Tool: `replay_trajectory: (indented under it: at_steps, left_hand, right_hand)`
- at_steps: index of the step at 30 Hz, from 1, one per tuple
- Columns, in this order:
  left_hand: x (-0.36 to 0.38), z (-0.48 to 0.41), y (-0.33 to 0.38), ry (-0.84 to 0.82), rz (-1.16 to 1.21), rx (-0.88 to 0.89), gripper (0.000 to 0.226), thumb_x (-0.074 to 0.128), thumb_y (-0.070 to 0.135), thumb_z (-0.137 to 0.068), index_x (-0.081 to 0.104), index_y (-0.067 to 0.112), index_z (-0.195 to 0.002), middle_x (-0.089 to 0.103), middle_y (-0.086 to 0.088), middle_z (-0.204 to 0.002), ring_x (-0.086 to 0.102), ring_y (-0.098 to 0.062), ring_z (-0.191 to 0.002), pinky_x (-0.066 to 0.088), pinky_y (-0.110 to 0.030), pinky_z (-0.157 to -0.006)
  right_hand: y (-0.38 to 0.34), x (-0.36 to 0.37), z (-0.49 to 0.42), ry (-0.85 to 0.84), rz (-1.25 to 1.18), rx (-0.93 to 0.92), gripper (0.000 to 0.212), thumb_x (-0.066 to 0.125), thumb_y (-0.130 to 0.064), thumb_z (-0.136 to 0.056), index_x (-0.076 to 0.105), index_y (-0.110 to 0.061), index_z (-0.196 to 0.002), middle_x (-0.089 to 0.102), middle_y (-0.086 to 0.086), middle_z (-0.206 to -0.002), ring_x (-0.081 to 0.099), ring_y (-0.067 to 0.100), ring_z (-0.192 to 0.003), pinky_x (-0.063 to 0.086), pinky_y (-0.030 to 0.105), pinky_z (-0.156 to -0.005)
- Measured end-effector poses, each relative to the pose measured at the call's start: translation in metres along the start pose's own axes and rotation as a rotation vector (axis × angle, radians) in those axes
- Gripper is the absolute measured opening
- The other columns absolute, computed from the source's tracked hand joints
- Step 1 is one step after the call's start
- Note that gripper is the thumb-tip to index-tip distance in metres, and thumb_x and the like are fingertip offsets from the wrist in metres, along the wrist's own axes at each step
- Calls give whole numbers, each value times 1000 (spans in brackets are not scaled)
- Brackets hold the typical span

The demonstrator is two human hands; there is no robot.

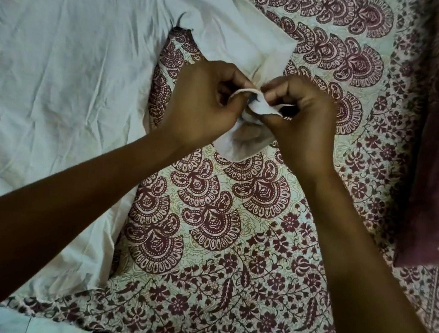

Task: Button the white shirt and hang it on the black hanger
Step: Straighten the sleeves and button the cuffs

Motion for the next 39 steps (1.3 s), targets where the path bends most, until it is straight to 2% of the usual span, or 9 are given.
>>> replay_trajectory:
  at_steps: [6,11,16,20,22,28,31,35,39]
  left_hand:
    - [5,-2,-9,-44,93,-69,9,61,17,-79,64,24,-85,69,4,-81,69,-21,-78,55,-38,-73]
    - [5,-8,-7,-141,118,-117,5,62,16,-83,65,15,-87,65,8,-76,60,1,-67,47,-14,-64]
    - [11,-11,-5,-84,204,-209,7,61,26,-75,66,21,-75,68,-9,-77,58,-13,-72,46,-29,-69]
    - [14,-11,-6,-76,287,-284,19,60,25,-73,68,10,-80,68,-21,-83,56,-17,-74,45,-33,-68]
    - [13,-11,-7,-105,252,-249,23,60,26,-76,69,7,-86,69,-20,-85,57,-16,-76,47,-36,-70]
    - [6,-17,-1,-313,84,-83,14,62,20,-81,66,11,-91,67,-7,-84,57,-6,-75,46,-20,-69]
    - [2,-20,6,-388,-24,-13,15,61,19,-85,67,8,-94,68,-6,-85,57,-4,-73,45,-18,-65]
    - [0,-26,15,-373,-150,33,10,65,27,-85,67,18,-88,63,19,-65,54,9,-57,41,-11,-56]
    - [1,-28,19,-386,-216,20,19,64,30,-86,71,13,-92,72,-7,-83,60,-14,-67,44,-25,-57]
  right_hand:
    - [-2,-5,0,26,121,-51,7,71,-5,-72,65,-7,-73,60,-8,-67,52,1,-62,44,24,-58]
    - [-1,-1,9,268,319,-161,9,68,-10,-75,69,-3,-81,62,9,-82,56,12,-69,47,26,-58]
    - [0,8,22,472,380,-132,17,70,-24,-76,68,-8,-78,66,5,-76,58,23,-66,44,30,-58]
    - [2,15,25,447,258,1,16,70,-22,-79,72,-8,-87,65,5,-81,52,4,-67,39,10,-61]
    - [0,16,27,438,267,-32,14,68,-19,-81,72,-7,-86,64,6,-83,55,8,-71,40,14,-63]
    - [4,4,30,355,392,-251,19,58,-15,-88,69,0,-88,68,13,-85,64,27,-77,50,36,-63]
    - [10,-1,28,320,451,-294,13,59,-8,-87,67,2,-90,62,17,-99,60,31,-91,49,31,-69]
    - [16,-6,22,251,410,-355,23,55,10,-78,64,2,-98,58,25,-106,52,35,-102,38,25,-92]
    - [5,-6,23,290,417,-325,16,53,-6,-88,64,5,-87,63,21,-98,62,33,-90,52,37,-70]
Point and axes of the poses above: each hand's wrist, its own z-axis away from the middle knuckle, its own x-axis out of the palm, y = z × x, the point moved 1 cm from there along -z, towards the middle knuckle
